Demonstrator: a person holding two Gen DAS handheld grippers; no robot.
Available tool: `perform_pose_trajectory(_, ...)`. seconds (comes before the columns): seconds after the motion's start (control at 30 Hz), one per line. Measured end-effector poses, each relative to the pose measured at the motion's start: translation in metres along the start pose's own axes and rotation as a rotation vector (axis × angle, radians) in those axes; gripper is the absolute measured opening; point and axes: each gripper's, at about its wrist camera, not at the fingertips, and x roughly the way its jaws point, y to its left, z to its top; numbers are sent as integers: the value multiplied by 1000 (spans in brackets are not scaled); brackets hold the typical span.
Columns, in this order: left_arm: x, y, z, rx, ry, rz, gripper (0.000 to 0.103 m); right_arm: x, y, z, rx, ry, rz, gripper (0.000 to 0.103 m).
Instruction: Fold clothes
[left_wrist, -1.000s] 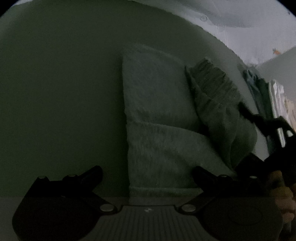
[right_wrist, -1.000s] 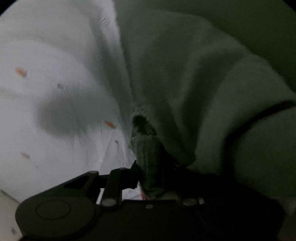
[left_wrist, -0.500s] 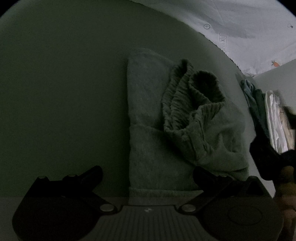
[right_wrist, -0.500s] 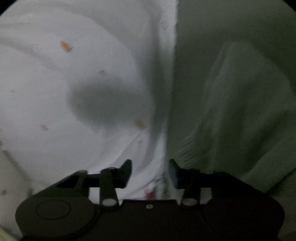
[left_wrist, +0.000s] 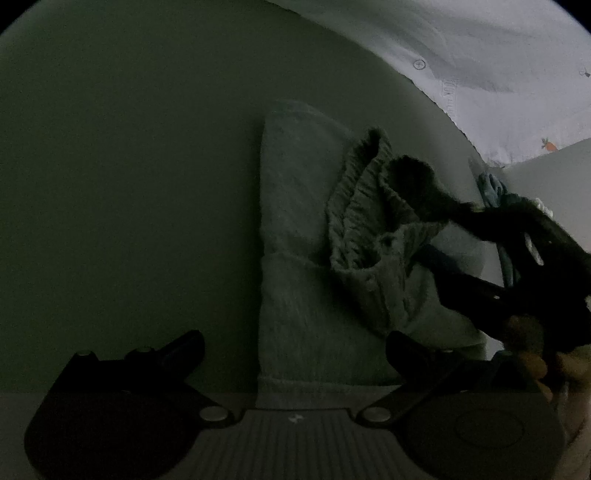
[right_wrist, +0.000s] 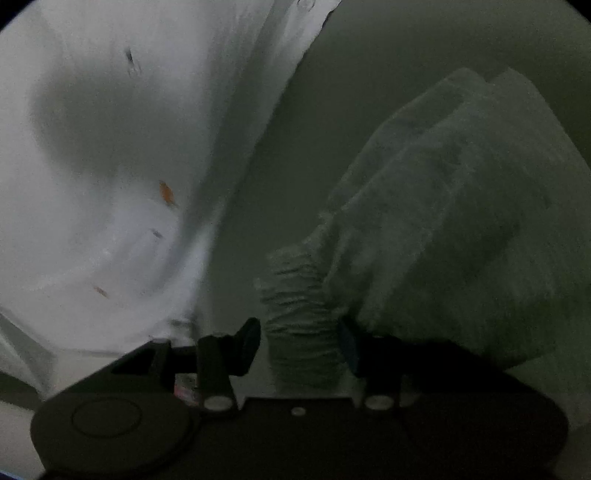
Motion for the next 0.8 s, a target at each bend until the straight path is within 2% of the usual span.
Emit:
perform_pose_trajectory(0.07,0,-1,1,0,1,-1,103,4,-1,0,-4,5,-13,35)
perform_pose_trajectory(0.1,-1,-1,1,-2,1,-3,103,6,-2,1,-5,7,-15,28)
perform_pose_trajectory(0.2,-5,3,-1,-20,-4,-13,103,5,7,4,-61,33,59,14)
perform_pose_trajectory(0.33,-7,5,0,-52,-10,-25,103,16,28,-9,-141,139,182,13)
perform_pose_trajectory(0.4,-8,4,0,-49,-8,-25,103,24,25,-16,-175,182,143,16)
perform_pose_trajectory(0.47,-9,3,1,-47,-6,-26,103,29,23,-18,-184,186,106,22)
perform_pose_trajectory(0.53,-10,4,2,-51,-6,-32,103,26,18,-17,-153,181,121,29)
perform_pose_trajectory(0.6,-10,6,2,-63,-9,-41,103,18,15,-13,-117,176,144,39)
perform_pose_trajectory(0.73,-13,6,2,-75,-11,-48,103,8,15,-7,-106,156,147,45)
perform_pose_trajectory(0.8,-13,5,2,-71,-10,-45,103,-2,3,-7,-94,136,148,46)
